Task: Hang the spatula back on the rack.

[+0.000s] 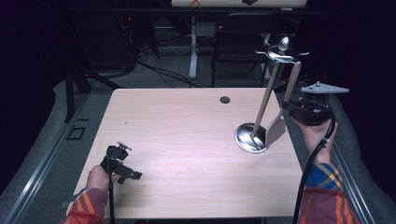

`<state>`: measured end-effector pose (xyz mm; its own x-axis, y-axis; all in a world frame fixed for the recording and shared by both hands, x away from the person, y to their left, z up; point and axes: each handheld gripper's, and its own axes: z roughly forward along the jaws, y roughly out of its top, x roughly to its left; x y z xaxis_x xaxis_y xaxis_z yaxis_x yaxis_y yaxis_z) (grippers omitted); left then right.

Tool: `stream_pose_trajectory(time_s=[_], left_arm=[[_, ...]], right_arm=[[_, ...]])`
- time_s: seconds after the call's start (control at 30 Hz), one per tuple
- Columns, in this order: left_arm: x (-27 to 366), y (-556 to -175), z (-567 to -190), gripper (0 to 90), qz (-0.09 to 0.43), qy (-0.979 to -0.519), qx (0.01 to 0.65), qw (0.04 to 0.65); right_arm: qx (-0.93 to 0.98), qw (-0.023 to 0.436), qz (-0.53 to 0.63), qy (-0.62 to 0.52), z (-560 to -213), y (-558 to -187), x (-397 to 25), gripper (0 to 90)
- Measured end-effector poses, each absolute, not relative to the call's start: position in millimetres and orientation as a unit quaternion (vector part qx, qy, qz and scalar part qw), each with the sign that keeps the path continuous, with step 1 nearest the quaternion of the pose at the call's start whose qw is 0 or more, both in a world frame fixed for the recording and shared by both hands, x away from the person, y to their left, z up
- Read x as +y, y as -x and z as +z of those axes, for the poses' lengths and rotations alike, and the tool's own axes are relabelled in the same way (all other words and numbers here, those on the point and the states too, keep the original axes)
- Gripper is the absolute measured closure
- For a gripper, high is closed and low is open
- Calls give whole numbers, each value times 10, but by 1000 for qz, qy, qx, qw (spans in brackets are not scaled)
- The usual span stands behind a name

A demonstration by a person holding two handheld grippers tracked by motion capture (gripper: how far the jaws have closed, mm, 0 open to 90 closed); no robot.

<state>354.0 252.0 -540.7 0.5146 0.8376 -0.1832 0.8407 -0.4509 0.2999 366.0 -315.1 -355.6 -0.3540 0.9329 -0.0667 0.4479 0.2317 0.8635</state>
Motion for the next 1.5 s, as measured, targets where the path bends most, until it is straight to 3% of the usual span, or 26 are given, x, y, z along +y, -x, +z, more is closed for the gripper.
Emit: stream_pose_trajectory(time_s=[0.93, 1.37, 1.5], left_arm=[[2513, -3538, -5411, 4, -4, -855, 488, 174], [2521, -3533, -5406, 3, -3, -855, 488, 176], [2530, -3535, -5403, 3, -4, -857, 485, 175]], right_arm=[[714, 319, 393, -484, -3599, -3743, -3094, 748], [727, 294, 393, -481, -3561, -3672, -3072, 582], [733, 285, 384, -485, -3564, -3644, -3059, 494]])
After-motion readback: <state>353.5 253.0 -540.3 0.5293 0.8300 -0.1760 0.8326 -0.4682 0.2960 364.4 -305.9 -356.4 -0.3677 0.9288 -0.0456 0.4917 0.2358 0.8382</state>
